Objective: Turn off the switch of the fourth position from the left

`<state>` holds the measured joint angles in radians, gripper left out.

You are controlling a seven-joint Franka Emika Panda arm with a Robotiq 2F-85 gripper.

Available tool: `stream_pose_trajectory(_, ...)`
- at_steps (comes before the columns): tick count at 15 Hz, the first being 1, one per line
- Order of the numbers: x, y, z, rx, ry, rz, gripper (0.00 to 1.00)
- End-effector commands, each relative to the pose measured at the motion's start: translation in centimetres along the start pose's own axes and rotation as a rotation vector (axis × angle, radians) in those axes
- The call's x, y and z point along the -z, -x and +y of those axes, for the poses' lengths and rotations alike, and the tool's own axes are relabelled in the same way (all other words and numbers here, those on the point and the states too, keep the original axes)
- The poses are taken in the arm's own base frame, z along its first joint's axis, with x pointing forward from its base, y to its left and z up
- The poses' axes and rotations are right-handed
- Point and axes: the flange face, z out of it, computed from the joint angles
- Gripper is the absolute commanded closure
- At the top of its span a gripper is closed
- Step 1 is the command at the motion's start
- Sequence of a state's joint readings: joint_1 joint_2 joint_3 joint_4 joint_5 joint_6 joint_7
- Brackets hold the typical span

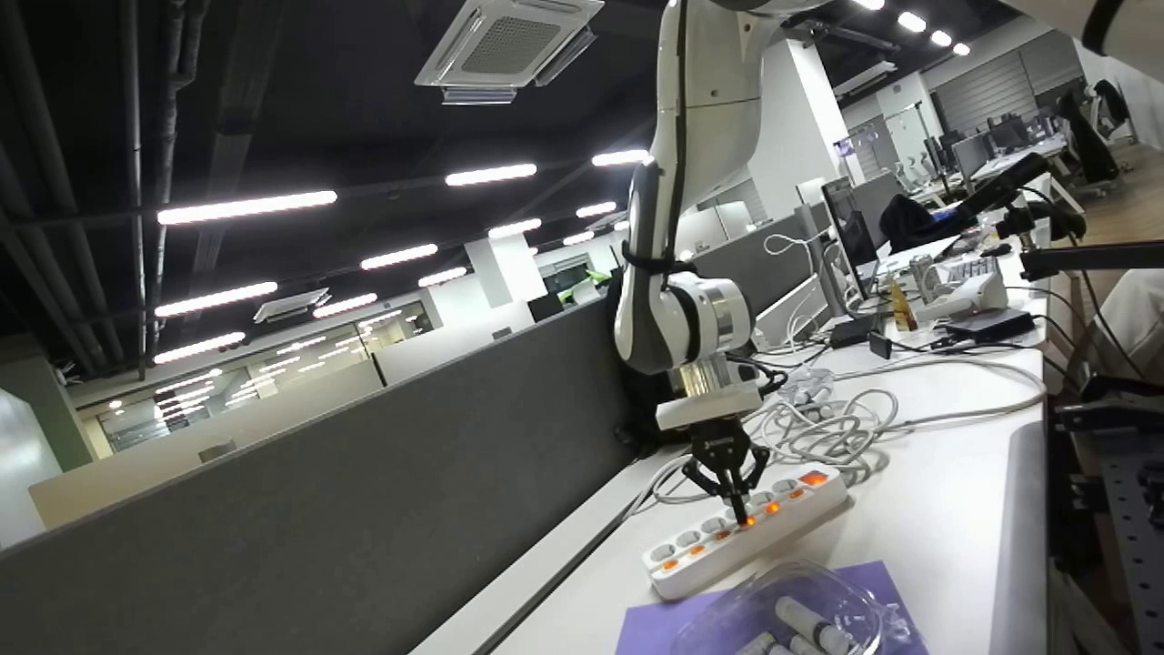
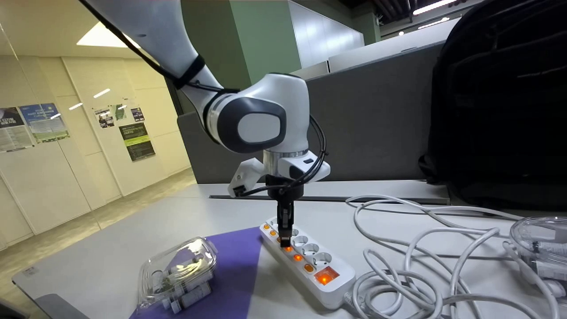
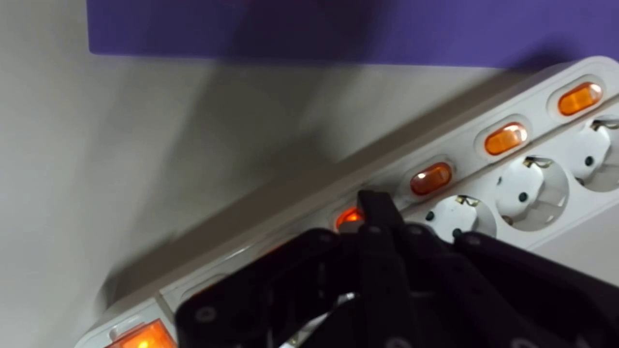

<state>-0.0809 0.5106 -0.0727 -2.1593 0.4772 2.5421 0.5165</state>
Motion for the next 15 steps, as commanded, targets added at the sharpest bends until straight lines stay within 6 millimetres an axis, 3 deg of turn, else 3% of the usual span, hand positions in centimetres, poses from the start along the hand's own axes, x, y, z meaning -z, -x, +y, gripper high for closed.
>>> stream_pose_trajectory(1, 1.1, 1.0, 1.3, 0.027, -0.007, 0.022, 1.00)
stream_pose_trajectory(8, 3.8, 0.8, 2.0, 0.212, 0.097, 0.089, 1.00)
stream_pose_trajectory(9, 2.4, 0.6, 1.5, 0.179, 0.079, 0.078, 0.99)
stream_pose_trajectory(12, 3.2, 0.4, 1.6, 0.201, 0.087, 0.092, 1.00)
stream_pose_trajectory(15, 1.7, 1.0, 1.0, 0.211, 0.080, 0.070, 1.00)
